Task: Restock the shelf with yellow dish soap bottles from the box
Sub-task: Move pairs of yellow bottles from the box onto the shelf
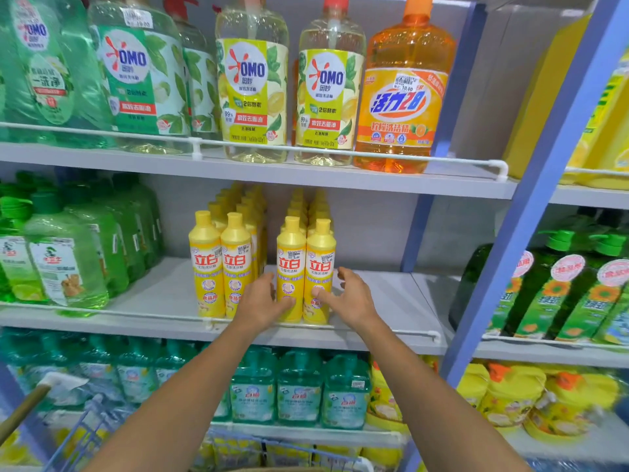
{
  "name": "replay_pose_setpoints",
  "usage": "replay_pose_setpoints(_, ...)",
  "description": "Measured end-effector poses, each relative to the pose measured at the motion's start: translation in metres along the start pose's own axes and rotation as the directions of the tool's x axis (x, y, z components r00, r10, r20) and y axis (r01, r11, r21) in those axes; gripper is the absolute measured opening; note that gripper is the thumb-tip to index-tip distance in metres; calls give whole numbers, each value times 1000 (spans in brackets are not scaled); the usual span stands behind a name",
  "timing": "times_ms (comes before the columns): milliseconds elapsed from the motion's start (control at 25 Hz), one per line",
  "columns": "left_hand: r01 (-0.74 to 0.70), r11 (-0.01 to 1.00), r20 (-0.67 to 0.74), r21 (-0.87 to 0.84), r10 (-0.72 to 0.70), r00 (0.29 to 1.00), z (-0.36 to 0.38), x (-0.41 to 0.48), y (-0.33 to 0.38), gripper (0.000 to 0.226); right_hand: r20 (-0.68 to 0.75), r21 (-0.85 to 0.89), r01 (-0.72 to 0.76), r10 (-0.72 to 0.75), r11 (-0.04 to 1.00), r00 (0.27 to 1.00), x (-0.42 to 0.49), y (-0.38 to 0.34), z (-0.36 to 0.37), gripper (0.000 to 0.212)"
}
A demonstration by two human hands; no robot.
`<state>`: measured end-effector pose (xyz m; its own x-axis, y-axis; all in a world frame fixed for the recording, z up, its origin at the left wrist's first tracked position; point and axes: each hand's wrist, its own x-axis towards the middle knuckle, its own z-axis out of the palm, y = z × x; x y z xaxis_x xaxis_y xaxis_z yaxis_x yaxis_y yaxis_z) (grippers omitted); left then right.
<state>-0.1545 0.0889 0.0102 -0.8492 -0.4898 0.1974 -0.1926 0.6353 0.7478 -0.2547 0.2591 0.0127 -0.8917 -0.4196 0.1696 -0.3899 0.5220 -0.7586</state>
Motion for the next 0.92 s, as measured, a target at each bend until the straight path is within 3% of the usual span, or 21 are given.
replay_pose_setpoints(160,-219,910,232,353,142,962,-24,-32,3,48,28,-327,55,-48,943,998,-28,-11,-17,81)
replay_pose_setpoints(320,-409,608,395,680,167,904,-61,-71,-13,85,145,-579,139,-66,803,987,-79,-29,-9,73)
replay_pose_setpoints(400,-423,546,406,723,159,900,-79,-96,-27,94,201,-663,186,-67,725,977,-114,-42,2,77)
replay_pose_setpoints(560,-375,609,394,699,109,913,-94,-155,-73,95,285,-726,243,-40,644,958,-184,-56,42,85)
replay_pose_setpoints(920,-253,712,483,655,-137,865,-87,-274,-205,91,456,-679,259,119,687,882,-280,-20,167,78)
